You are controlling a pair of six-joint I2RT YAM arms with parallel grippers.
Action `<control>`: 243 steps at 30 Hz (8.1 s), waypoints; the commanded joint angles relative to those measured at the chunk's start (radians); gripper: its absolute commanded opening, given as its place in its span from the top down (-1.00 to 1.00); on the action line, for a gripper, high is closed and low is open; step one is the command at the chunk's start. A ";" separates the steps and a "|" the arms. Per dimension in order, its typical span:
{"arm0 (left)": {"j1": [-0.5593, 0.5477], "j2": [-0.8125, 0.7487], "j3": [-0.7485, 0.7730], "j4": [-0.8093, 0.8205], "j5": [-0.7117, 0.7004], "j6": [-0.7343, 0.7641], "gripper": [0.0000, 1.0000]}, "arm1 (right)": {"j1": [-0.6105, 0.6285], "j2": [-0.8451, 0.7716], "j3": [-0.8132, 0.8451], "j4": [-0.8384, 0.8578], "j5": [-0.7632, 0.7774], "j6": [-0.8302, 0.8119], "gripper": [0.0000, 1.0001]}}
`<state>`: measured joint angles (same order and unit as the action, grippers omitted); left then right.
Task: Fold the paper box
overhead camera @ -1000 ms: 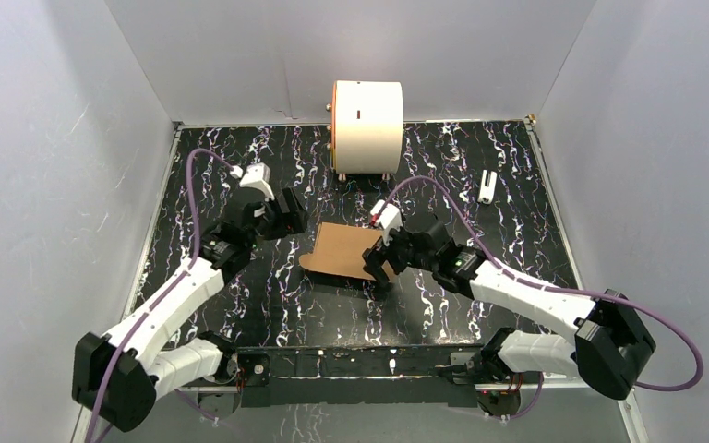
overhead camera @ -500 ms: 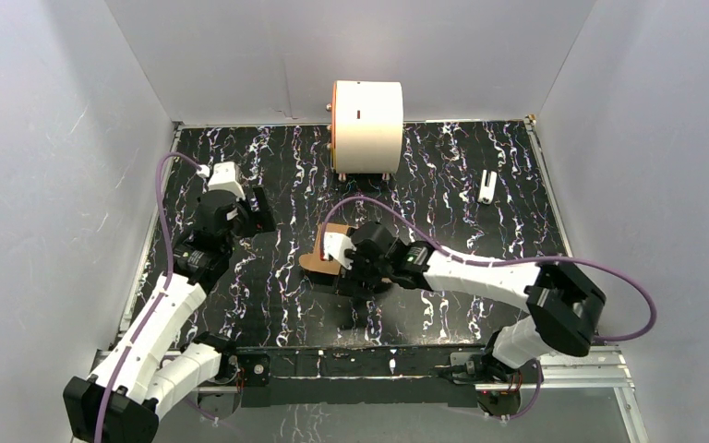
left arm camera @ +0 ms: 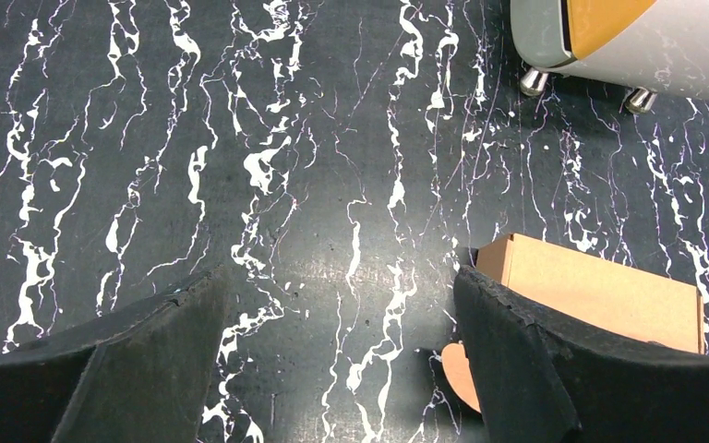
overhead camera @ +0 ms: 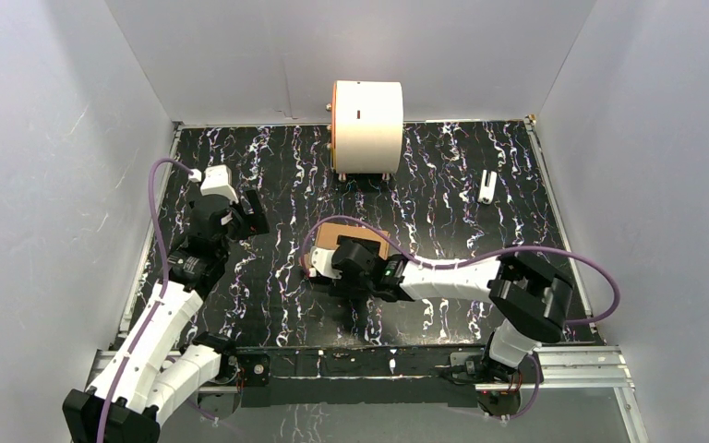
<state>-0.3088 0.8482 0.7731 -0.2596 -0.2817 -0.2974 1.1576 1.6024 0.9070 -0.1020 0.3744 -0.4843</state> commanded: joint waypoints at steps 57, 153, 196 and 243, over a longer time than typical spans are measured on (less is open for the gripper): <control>0.024 0.093 0.235 -0.214 0.362 0.082 -0.77 | -0.545 0.137 0.575 -0.488 -0.886 -0.034 0.60; -0.126 0.765 0.537 -0.167 0.560 0.000 1.00 | -0.510 -0.098 0.284 -0.253 -0.280 0.839 1.00; -0.162 0.588 0.366 -0.064 0.414 -0.123 0.75 | -0.380 -0.188 -0.026 -0.006 0.023 0.886 1.00; -0.164 0.701 0.513 -0.205 0.428 0.150 1.00 | -0.345 -0.169 -0.010 0.019 0.072 0.895 1.00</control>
<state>-0.4690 1.5623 1.2266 -0.4339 0.0982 -0.1162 0.8017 1.4128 0.8871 -0.0441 0.4679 0.3943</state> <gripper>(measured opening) 0.021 0.011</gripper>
